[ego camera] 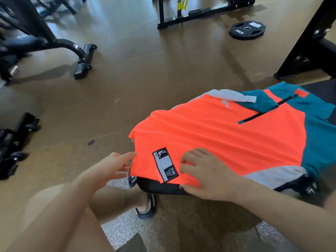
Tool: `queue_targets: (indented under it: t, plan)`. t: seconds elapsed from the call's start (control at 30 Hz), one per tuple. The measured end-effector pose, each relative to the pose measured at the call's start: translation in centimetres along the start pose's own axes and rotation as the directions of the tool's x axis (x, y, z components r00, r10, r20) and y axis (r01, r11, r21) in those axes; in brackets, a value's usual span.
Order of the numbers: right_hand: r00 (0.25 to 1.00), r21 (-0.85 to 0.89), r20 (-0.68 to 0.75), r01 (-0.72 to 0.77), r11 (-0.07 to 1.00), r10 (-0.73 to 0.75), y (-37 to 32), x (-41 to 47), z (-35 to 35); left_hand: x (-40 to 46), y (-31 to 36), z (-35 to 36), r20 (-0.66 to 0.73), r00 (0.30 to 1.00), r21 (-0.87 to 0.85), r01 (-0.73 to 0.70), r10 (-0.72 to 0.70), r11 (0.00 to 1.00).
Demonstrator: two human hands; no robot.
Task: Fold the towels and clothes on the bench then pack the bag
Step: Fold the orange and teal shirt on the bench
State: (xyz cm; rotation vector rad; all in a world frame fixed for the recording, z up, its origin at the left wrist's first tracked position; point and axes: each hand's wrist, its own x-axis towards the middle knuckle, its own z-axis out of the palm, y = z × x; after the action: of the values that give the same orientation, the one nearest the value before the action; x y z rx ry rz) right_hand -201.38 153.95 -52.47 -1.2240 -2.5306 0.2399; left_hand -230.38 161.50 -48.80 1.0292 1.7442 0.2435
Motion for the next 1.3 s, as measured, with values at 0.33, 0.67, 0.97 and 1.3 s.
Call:
queue_targets:
  t: [0.33, 0.67, 0.97, 1.3]
  plan:
    - [0.957, 0.199, -0.082, -0.257, 0.946, 0.278, -0.6, -1.3, 1.0, -5.6, -3.9, 6.3, -0.356, 0.919, -0.286, -0.279, 0.168, 0.917]
    - [0.704, 0.733, 0.046, -0.506, 0.455, 0.709, 0.8, 0.2, -1.7, -6.6, -2.2, 15.6, 0.079, 0.993, -0.819, 0.012, 0.093, 0.574]
    - [0.686, 0.801, 0.112, -0.491, 0.343, 0.719, 1.8, 0.6, -1.3, -4.8, 2.7, 15.5, -0.067, 0.968, -0.827, -0.190, 0.243, 0.529]
    - [0.789, 0.645, 0.003, -0.471, 0.602, 0.614, 1.9, 0.2, -1.7, -6.2, 0.0, 10.4, -0.165, 0.982, -0.634, -0.179, 0.095, 0.752]
